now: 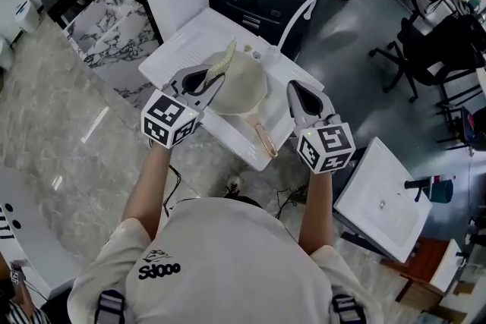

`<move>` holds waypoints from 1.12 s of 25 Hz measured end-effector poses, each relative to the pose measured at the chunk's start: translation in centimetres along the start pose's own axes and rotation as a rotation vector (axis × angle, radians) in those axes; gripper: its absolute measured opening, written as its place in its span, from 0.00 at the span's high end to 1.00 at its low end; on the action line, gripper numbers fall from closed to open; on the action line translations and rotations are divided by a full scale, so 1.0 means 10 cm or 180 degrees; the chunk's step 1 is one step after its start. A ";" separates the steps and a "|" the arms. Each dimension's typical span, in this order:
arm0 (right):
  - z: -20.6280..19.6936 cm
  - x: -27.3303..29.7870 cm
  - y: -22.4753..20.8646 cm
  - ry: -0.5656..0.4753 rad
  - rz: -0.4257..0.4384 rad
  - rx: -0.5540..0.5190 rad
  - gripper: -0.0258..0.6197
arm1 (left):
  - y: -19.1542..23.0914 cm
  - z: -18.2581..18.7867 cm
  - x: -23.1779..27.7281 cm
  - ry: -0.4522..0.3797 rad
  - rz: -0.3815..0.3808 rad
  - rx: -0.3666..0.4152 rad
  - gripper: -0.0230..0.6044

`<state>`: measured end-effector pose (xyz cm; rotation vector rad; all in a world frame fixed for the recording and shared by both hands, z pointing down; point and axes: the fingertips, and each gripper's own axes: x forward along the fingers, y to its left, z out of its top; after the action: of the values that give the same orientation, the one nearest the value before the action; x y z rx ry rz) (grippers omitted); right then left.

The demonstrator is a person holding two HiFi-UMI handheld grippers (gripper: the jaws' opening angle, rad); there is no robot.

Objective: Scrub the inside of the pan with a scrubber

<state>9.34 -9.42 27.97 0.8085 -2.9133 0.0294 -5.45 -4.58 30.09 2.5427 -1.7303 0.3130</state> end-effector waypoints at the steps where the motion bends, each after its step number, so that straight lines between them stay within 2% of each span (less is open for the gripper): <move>1: -0.01 0.02 -0.04 0.0003 0.0011 0.0003 0.95 | 0.00 0.00 0.04 0.0012 0.0007 -0.0001 0.85; 8: -0.11 0.15 -0.24 0.0062 0.0089 0.0048 0.95 | 0.02 -0.07 0.29 0.0125 0.0035 -0.0005 0.85; 17: -0.31 0.27 -0.44 0.0175 0.0032 0.0172 0.95 | 0.07 -0.20 0.49 0.0224 0.0020 -0.0022 0.85; 23: -0.36 0.41 -0.47 0.0210 -0.0096 0.0188 0.95 | 0.25 -0.29 0.60 0.0229 -0.0063 -0.0037 0.85; 28: -0.38 0.57 -0.54 0.0221 -0.0356 0.0234 0.95 | 0.47 -0.40 0.73 0.0252 -0.0252 -0.0051 0.85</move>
<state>7.73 -16.79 32.33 0.9607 -2.8120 0.1523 -7.81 -12.37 35.06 2.5426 -1.5939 0.3883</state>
